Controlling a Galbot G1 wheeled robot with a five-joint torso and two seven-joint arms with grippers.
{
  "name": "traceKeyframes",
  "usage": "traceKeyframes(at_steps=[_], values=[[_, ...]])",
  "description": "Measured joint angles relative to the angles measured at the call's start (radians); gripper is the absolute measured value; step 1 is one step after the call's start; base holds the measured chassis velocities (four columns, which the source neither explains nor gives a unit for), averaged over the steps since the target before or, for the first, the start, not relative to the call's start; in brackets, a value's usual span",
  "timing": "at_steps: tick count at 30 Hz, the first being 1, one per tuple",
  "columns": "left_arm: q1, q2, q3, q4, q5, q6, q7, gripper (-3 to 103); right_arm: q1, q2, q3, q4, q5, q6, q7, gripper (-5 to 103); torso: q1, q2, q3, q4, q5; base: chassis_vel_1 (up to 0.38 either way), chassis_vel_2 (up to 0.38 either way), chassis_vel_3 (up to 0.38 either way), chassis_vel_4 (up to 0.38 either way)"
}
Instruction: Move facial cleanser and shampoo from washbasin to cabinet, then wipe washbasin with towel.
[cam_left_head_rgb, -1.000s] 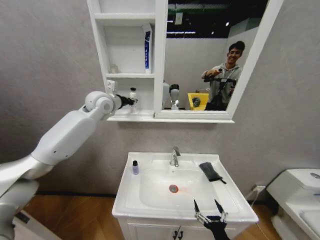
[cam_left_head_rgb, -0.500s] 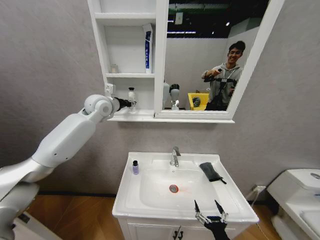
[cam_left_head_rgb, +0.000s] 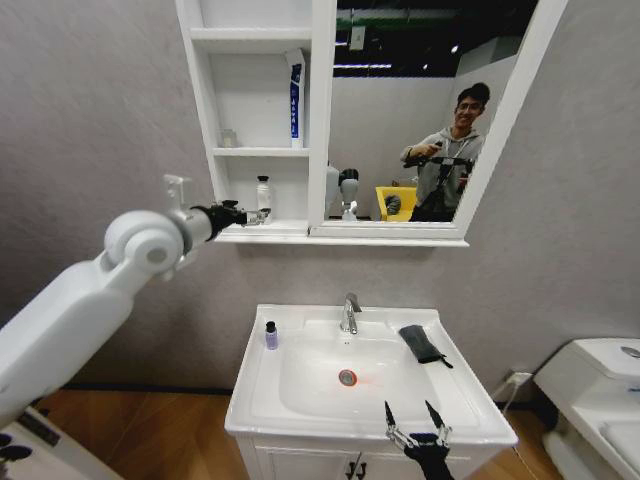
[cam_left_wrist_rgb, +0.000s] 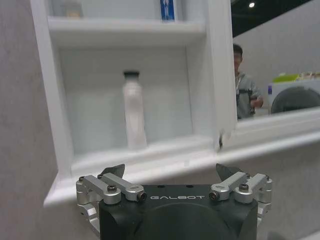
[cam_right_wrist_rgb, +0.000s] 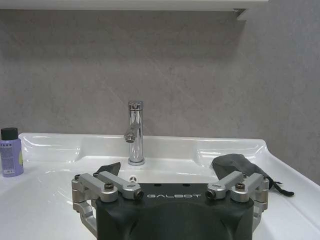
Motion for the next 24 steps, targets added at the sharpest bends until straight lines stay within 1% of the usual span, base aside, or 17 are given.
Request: traceKeyframes(at_steps=[1,3,4,5,6,7,8,9,10,11,12,13,16,19,20,22,24], values=[[0.000,0.000,0.000,0.000,0.000,0.000,0.000,100,0.000,0.000,0.000,0.000,0.000,0.000,0.000,100,0.000,0.000,0.000,0.0000,0.0000,0.000,0.000,0.000,0.000],[0.277,-0.044,-0.057,0.001,0.215,-0.113,0.016,100,-0.005,0.005,0.000,0.001,-0.001,0.008,0.021,100,0.000,0.000,0.000,0.0002,-0.0007,0.000,0.000,0.000,0.000],[0.277,-0.044,-0.057,0.001,0.215,-0.113,0.016,100,-0.005,0.005,0.000,0.001,-0.001,0.008,0.021,100,0.000,0.000,0.000,0.0002,-0.0007,0.000,0.000,0.000,0.000],[0.375,-0.090,-0.074,0.037,0.317,-0.167,0.024,100,-0.008,0.007,0.002,0.007,0.001,0.009,0.032,100,0.000,0.000,0.000,-0.0001,0.0000,0.000,0.000,0.000,0.000],[0.408,-0.110,-0.078,0.053,0.355,-0.188,0.028,100,-0.009,0.009,0.003,0.011,0.003,0.010,0.037,100,0.000,0.000,0.000,-0.0001,-0.0001,0.000,0.000,0.000,0.000],[0.408,-0.110,-0.078,0.053,0.355,-0.188,0.028,100,-0.009,0.009,0.003,0.011,0.003,0.010,0.037,100,0.000,0.000,0.000,-0.0001,-0.0001,0.000,0.000,0.000,0.000],[0.514,-0.205,-0.082,0.126,0.508,-0.265,0.048,100,-0.013,0.012,0.012,0.020,0.011,0.014,0.051,100,0.000,0.000,0.000,-0.0001,-0.0005,0.000,0.000,0.000,0.000],[0.543,-0.248,-0.076,0.162,0.568,-0.293,0.057,100,-0.015,0.013,0.016,0.022,0.014,0.018,0.059,100,0.000,0.000,0.000,0.0000,-0.0003,0.000,0.000,0.000,0.000],[0.543,-0.248,-0.076,0.162,0.568,-0.293,0.057,100,-0.015,0.013,0.016,0.022,0.014,0.018,0.059,100,0.000,0.000,0.000,0.0000,-0.0003,0.000,0.000,0.000,0.000],[0.566,-0.304,-0.060,0.213,0.634,-0.321,0.073,100,-0.020,0.013,0.024,0.025,0.019,0.024,0.065,100,0.000,0.000,0.000,-0.0002,0.0001,0.000,0.000,0.000,0.000],[0.573,-0.348,-0.044,0.256,0.675,-0.337,0.089,100,-0.026,0.011,0.030,0.029,0.023,0.028,0.067,100,0.000,0.000,0.000,-0.0002,-0.0001,0.000,0.000,0.000,0.000],[0.572,-0.384,-0.031,0.301,0.702,-0.344,0.099,100,-0.033,0.009,0.037,0.033,0.027,0.033,0.069,100,0.000,0.000,0.000,-0.0008,0.0001,0.000,0.000,0.000,0.000],[0.568,-0.412,-0.020,0.337,0.716,-0.349,0.110,100,-0.036,0.006,0.042,0.033,0.029,0.038,0.070,100,0.000,0.000,0.000,-0.0005,0.0002,0.000,0.000,0.000,0.000],[0.536,-0.521,0.003,0.502,0.778,-0.370,0.143,100,-0.040,0.004,0.056,0.033,0.037,0.046,0.081,100,0.000,0.000,0.000,-0.0004,0.0000,0.000,0.000,0.000,0.000],[0.536,-0.521,0.003,0.502,0.778,-0.370,0.143,100,-0.040,0.004,0.056,0.033,0.037,0.046,0.081,100,0.000,0.000,0.000,-0.0004,0.0000,0.000,0.000,0.000,0.000],[0.514,-0.547,0.011,0.564,0.798,-0.386,0.151,100,-0.041,0.004,0.060,0.029,0.042,0.047,0.083,100,0.000,0.000,0.000,-0.0003,0.0000,0.000,0.000,0.000,0.000],[0.498,-0.552,0.014,0.590,0.805,-0.390,0.156,100,-0.041,0.003,0.060,0.026,0.046,0.047,0.084,100,0.000,0.000,0.000,-0.0002,0.0001,0.000,0.000,0.000,0.000]])
